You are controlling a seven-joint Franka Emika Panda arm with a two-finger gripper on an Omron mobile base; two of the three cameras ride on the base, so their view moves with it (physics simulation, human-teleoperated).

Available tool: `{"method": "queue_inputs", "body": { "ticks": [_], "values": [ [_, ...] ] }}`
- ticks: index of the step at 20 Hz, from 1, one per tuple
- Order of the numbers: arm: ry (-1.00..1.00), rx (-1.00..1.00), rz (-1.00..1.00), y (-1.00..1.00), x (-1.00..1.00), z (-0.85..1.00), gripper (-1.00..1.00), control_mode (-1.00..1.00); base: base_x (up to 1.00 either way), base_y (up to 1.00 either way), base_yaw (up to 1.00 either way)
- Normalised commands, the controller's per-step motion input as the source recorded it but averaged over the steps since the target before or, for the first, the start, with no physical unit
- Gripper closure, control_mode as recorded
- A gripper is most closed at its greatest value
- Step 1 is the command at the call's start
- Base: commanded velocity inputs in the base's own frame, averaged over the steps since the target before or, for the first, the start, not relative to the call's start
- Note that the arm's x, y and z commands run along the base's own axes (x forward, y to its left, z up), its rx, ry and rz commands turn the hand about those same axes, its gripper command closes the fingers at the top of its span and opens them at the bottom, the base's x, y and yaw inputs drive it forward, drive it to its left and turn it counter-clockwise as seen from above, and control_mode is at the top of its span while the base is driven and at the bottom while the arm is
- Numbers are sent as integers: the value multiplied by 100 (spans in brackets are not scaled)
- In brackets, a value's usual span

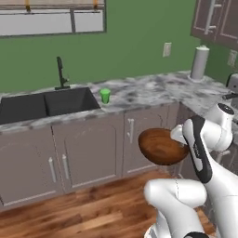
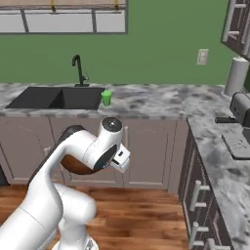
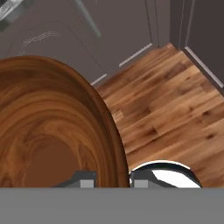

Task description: Pick the cup and bowl from the counter and place them on the counter next to the sink.

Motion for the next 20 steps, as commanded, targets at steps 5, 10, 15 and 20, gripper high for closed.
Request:
{"method": "queue_inputs", "body": {
  "ticks": [5,10,15,20],
  "values": [
    [0,0,0,0,0,0,100,100,100,13,21],
    [0,0,0,0,0,0,100,100,99,22,19],
    [0,0,0,0,0,0,100,100,28,55,6],
    [0,0,0,0,0,0,100,100,0,72,0]
  ]
}}
